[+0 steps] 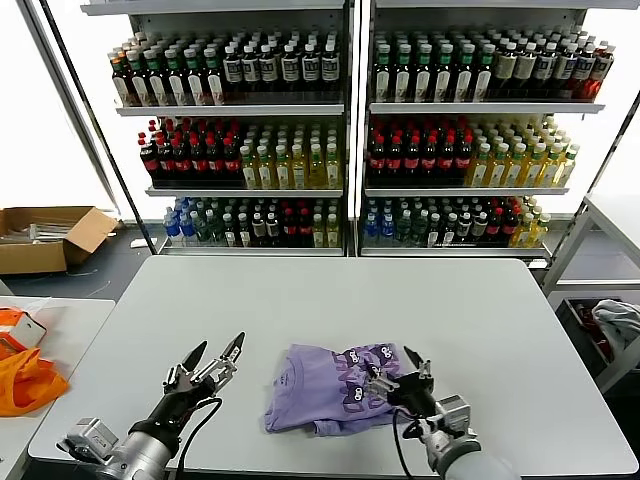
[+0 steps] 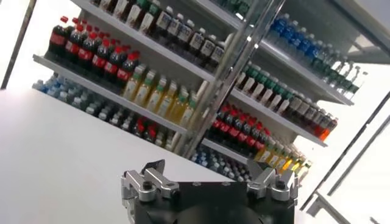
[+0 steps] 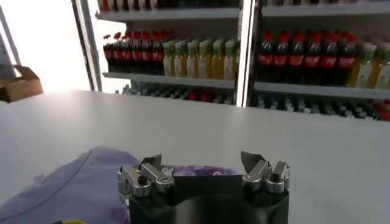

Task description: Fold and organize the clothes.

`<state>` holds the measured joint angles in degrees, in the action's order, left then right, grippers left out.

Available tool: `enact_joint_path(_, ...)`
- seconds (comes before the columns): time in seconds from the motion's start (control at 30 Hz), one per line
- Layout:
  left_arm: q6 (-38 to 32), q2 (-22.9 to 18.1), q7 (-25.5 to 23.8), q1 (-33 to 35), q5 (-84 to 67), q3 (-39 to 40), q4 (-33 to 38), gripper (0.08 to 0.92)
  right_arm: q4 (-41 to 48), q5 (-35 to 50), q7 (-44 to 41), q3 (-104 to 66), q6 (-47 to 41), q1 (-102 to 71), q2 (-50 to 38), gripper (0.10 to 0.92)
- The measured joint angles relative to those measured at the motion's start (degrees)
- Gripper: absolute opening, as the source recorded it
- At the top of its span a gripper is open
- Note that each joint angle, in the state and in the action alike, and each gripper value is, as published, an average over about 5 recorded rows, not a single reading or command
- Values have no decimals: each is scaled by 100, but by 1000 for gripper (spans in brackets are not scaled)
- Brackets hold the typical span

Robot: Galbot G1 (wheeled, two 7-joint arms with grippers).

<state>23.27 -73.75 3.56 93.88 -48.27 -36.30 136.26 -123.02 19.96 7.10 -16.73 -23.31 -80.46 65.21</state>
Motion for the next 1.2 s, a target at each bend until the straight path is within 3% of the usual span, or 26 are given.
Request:
enact_joint_path(0.63,-1055,-203,-1654,-171,1837,-1165,-638,823,311,432,-1337,-2520,1745,-780,159,823)
enact_joint_path(1.2,-1538,-394,-2505,-183,2209,-1750,-1136,823,497,255,-1820,-2742,2437,-1119,399,823)
